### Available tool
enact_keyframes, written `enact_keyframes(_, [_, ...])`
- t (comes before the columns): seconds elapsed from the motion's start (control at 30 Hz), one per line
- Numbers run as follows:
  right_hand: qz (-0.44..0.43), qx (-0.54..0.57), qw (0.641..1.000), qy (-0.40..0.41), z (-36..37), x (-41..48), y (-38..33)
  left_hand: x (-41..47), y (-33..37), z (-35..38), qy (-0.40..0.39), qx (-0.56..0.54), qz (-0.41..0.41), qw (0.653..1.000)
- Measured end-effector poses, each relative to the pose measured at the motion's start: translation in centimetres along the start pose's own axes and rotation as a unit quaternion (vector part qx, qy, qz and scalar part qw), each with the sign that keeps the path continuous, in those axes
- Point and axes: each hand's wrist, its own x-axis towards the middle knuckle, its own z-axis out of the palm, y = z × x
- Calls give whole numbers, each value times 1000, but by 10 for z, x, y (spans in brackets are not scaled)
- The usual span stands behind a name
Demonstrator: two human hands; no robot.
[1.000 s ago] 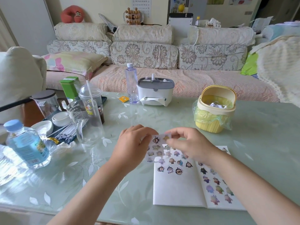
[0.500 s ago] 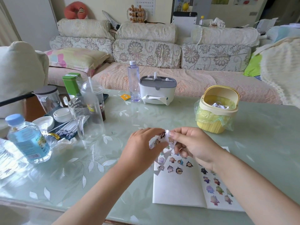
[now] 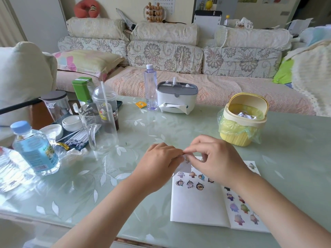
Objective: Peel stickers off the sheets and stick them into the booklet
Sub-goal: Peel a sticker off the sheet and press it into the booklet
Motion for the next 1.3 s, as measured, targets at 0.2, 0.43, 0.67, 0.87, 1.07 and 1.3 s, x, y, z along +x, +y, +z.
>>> enact_keyframes(0.2, [43, -5, 999, 27, 5, -1, 1, 2, 0, 2, 106, 83, 22, 991])
enact_keyframes(0.43, [217, 127, 954, 164, 9, 0, -6, -4, 42, -6, 115, -128, -184, 968])
enact_keyframes(0.67, [255, 171, 941, 144, 21, -3, -22, 1, 46, 8, 61, -581, -371, 722])
enact_keyframes(0.87, [247, 188, 947, 82, 13, -1, -21, 2, 41, 5, 101, -509, -343, 783])
enact_keyframes(1.07, [253, 202, 946, 15, 1, 4, -12, 3, 29, -1, 65, -317, -227, 918])
enact_keyframes(1.3, [252, 175, 952, -16, 1, 3, -13, 2, 22, -2, 38, -275, -193, 941])
